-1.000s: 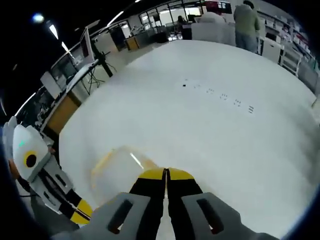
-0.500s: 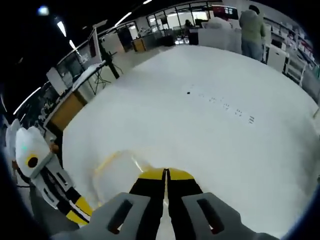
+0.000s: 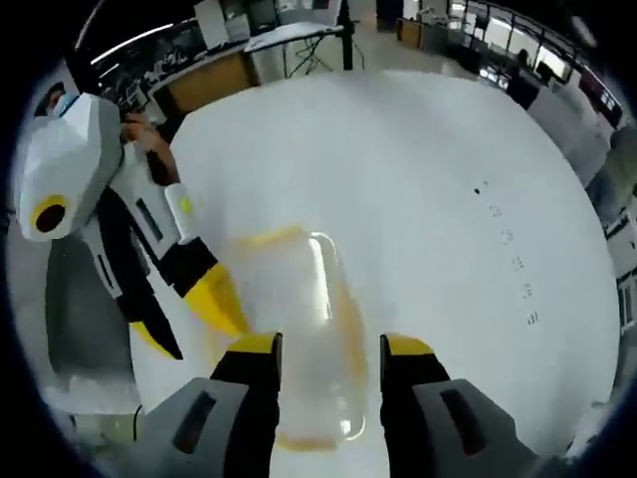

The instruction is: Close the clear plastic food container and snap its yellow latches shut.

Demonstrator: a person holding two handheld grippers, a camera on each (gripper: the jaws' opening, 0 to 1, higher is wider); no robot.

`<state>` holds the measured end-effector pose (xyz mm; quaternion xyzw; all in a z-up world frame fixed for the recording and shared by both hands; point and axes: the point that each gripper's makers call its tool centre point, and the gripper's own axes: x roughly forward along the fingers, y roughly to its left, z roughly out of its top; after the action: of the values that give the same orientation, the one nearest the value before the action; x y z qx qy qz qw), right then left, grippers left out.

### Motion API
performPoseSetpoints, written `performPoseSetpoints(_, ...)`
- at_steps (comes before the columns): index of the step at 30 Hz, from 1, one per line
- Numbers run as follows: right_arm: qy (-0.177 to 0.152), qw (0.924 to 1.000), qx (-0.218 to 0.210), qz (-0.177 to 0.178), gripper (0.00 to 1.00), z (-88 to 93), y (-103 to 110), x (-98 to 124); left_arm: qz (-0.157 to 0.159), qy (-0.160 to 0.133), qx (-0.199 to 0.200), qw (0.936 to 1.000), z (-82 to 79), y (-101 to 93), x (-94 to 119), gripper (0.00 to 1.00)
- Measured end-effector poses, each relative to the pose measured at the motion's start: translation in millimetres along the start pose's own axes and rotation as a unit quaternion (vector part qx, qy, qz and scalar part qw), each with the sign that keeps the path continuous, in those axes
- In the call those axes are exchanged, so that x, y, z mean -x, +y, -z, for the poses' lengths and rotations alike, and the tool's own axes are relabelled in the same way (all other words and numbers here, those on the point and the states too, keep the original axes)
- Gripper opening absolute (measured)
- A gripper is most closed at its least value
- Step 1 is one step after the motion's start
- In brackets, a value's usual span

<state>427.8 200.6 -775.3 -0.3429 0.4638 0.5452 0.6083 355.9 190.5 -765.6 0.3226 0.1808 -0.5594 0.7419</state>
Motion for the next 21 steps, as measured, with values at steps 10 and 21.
performPoseSetpoints(10,0.053,0.9972,0.035,-0.04,0.31,-2.1,10,-3,0.001,0.01,-0.029,0.9995,3.8,4.4,-9,0.33)
performPoseSetpoints(21,0.085,0.9939,0.015,-0.069,0.35,1.5,11,-6,0.003,0.014,-0.076,0.997,5.2,-0.4,-12,0.31)
